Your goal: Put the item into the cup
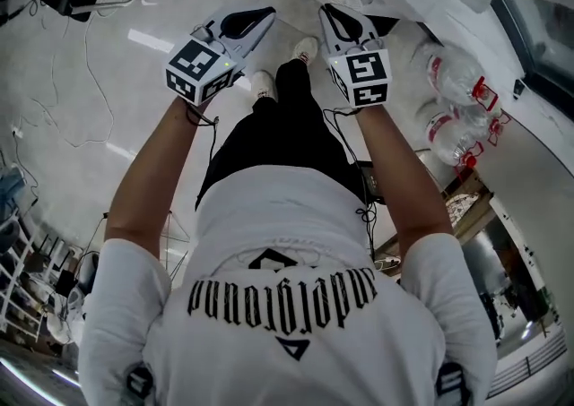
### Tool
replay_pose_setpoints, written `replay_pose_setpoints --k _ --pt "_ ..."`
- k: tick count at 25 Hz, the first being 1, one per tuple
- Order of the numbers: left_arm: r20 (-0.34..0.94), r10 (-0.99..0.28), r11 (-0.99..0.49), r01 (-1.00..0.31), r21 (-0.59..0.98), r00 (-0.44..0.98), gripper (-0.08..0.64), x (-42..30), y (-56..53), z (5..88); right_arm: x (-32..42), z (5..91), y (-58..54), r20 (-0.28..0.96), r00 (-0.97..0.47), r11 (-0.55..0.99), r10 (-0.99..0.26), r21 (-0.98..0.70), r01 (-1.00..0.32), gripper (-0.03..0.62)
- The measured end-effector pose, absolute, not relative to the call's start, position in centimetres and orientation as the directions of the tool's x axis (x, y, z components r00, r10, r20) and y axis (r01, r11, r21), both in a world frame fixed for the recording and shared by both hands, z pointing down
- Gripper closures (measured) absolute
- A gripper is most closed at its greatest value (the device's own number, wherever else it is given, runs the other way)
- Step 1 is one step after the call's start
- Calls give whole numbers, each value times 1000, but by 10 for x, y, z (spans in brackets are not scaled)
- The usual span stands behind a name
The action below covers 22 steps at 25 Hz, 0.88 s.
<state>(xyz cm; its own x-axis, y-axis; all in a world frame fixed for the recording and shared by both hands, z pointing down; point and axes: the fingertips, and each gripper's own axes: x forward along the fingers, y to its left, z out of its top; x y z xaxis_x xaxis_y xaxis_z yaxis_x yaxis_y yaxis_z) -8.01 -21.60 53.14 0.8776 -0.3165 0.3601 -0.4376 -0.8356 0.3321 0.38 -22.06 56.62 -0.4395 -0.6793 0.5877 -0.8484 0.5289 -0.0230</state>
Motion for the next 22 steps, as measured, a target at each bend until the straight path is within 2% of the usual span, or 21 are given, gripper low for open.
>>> replay_pose_setpoints --k 22 --pt "220 -413 -867 -455 201 884 545 -153 -96 346 -50 340 -92 369 -588 632 -720 -4 -775 577"
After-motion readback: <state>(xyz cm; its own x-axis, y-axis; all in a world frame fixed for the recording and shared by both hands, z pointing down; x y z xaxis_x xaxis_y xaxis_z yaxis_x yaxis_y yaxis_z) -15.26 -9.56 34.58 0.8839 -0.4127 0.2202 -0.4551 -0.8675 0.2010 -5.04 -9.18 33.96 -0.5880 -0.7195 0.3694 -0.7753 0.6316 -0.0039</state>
